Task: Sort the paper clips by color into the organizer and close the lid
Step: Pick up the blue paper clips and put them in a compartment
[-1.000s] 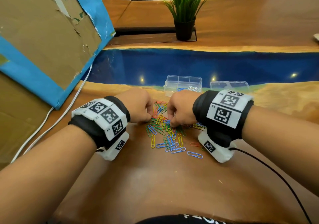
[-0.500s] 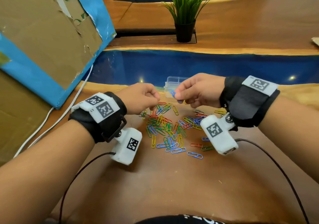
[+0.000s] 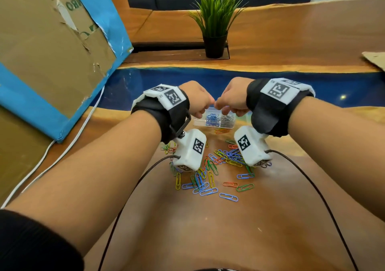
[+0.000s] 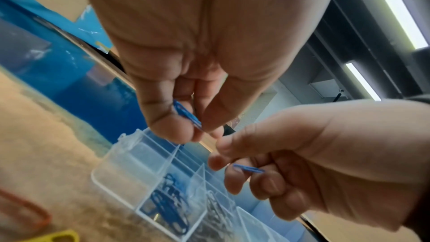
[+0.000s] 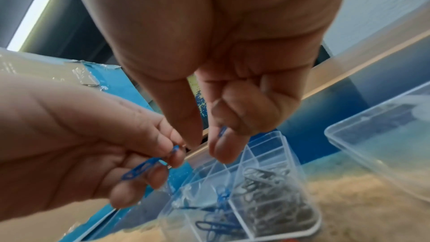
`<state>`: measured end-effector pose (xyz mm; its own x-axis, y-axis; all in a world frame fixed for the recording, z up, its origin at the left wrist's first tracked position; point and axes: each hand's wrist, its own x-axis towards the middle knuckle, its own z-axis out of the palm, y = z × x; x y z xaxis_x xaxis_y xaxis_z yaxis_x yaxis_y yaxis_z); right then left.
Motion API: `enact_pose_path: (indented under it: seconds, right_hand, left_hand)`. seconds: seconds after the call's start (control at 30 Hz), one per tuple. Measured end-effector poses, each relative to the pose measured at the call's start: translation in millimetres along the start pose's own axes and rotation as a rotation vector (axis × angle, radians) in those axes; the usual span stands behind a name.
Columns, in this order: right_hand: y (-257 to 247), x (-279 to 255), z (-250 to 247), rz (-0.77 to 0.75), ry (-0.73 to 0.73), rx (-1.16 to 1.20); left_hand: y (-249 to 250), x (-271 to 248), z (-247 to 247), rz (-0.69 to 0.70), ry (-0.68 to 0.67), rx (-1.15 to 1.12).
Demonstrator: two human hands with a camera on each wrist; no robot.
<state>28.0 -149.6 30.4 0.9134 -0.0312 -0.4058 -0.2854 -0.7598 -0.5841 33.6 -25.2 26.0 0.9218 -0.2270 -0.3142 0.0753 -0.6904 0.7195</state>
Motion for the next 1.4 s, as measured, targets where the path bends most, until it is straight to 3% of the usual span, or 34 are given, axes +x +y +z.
enact_pose_path:
  seconds: [0.23,0.47,0.6,0.73,0.87,0.97,1.27,1.4]
  right_hand:
    - [6.3,6.4,-5.8,0.034,0.021,0.268]
    - [3.4,7.4,-1.6,-0.025,-0.022,0.453]
    - [-3.3,5.0,4.3,-0.084,-0.012,0.358]
    - [-2.8,2.0,6.9,-0.118,0.044,0.249]
    - [0.5,-10.9,10.9,-0.174,0.136,-0.223]
    - [1.9,-17.0,17.4,-0.161,0.101,-0.457]
    - [4.8,-25.2,13.4,-0.214,0.050,-0.502]
    - [5.3,-26.6,14.1,-0.241,0.034,-0.553]
  left_hand:
    - [9.6,3.6,12.0,0.026,-0.031,-0.053]
    - [8.1,3.3,10.0,0.078,0.089,-0.063]
    - [-3.9,-1.8,2.5,0.096,0.083,0.046]
    - [-12.2,-11.9,0.7,0.123,0.028,0.465]
    - [-15.2,-16.8,3.8,0.161,0.039,0.635]
    - [-13.5,-18.3,7.0,0.192,0.023,0.693]
    - [-17.5,-20.3,11.2,0.199,-0.086,0.878]
    - [-24.2,-18.4,6.2,0.232,0.008,0.795]
